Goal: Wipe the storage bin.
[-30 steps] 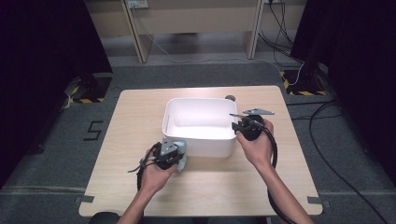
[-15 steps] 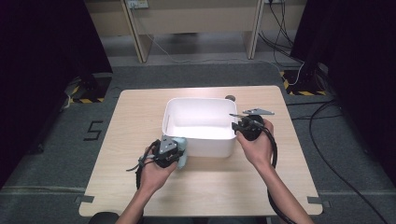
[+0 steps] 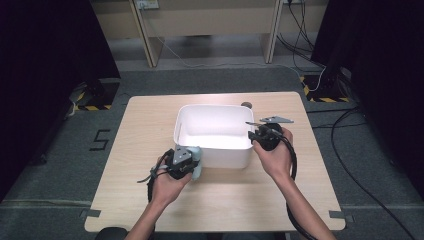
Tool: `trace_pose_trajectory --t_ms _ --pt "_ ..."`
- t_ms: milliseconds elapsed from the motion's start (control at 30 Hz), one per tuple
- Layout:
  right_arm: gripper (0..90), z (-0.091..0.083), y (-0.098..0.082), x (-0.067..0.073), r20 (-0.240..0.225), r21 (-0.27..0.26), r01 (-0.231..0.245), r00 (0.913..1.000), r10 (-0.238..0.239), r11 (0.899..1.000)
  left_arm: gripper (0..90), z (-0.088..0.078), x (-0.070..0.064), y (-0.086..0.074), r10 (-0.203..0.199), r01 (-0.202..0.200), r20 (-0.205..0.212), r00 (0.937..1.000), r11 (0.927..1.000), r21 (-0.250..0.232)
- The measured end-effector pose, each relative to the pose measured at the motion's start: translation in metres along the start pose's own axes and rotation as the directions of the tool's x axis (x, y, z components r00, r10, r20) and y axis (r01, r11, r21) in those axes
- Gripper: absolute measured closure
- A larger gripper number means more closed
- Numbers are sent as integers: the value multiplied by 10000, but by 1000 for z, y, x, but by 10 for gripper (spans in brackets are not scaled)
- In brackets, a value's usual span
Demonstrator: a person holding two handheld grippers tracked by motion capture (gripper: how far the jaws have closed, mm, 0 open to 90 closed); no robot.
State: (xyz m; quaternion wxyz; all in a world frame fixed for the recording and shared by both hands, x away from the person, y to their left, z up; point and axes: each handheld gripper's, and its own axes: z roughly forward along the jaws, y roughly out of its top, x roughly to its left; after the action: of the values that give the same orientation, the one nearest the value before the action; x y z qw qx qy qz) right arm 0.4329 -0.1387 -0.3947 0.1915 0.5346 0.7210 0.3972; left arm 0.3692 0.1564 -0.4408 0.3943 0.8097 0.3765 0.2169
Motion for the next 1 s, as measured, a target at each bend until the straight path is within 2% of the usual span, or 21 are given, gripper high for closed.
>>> trace_pose_trajectory --t_ms 467,1000 --pt "730 0 0 0 -35 5 -2 10000 2 10000 805 8 -3 -6 108 -108 3 9999 9999 102" --pt "725 0 0 1 -30 -12 74 10000 -74 10000 805 21 -7 -17 327 -327 2 9995 9984 467"
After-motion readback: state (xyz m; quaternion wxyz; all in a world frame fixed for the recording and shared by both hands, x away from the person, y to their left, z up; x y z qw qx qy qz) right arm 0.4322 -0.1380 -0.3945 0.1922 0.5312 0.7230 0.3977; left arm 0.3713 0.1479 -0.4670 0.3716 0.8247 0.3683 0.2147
